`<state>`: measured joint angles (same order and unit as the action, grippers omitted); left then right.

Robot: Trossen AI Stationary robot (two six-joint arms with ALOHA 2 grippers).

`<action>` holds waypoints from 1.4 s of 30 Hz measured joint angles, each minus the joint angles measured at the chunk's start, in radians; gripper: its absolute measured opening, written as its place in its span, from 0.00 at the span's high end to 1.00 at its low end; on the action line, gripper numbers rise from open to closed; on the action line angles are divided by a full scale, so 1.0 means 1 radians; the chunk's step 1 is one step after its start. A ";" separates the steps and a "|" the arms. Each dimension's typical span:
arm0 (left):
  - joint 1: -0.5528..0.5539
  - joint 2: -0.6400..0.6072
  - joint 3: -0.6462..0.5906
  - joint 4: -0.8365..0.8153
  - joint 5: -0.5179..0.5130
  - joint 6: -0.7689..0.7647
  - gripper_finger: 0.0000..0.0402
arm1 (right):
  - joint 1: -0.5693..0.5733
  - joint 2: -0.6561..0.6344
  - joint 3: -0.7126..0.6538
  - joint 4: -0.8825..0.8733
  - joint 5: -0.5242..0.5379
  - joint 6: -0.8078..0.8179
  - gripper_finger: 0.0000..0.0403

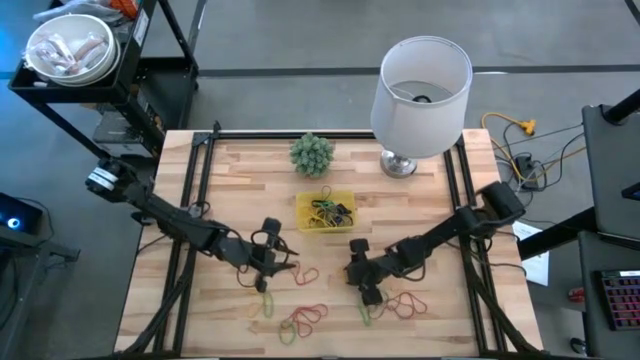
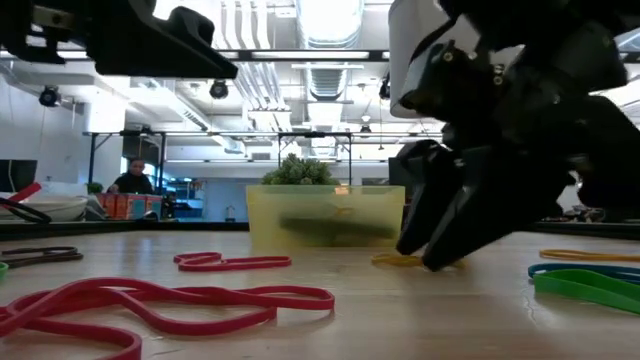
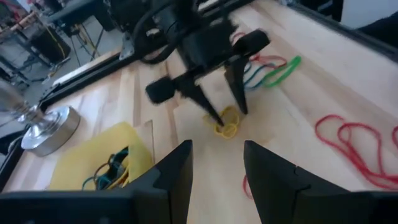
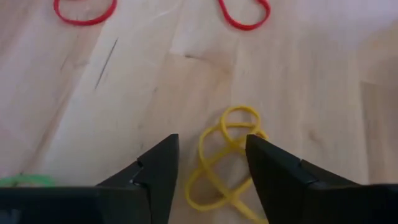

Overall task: Pick and place rubber bands into bin
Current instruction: Put the yellow rubber band into the yellow bin

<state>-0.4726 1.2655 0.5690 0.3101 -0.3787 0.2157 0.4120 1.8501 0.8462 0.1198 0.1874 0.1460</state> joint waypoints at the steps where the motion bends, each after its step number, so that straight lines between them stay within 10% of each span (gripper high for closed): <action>1: -0.001 0.000 0.000 0.006 0.001 0.000 0.68 | -0.007 0.006 0.003 0.001 -0.006 0.001 0.53; 11: -0.001 0.005 -0.002 0.020 0.000 0.018 0.68 | -0.039 0.010 0.007 -0.023 -0.016 0.080 0.52; 22: -0.001 0.005 -0.002 0.022 0.000 0.018 0.68 | 0.005 0.009 0.014 -0.084 0.027 -0.005 0.95; 42: -0.001 0.005 -0.002 0.023 0.000 0.017 0.68 | 0.205 0.015 0.149 -0.089 0.837 -0.468 0.98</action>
<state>-0.4736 1.2709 0.5674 0.3328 -0.3790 0.2329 0.6170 1.8652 0.9949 0.0304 1.0247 -0.3224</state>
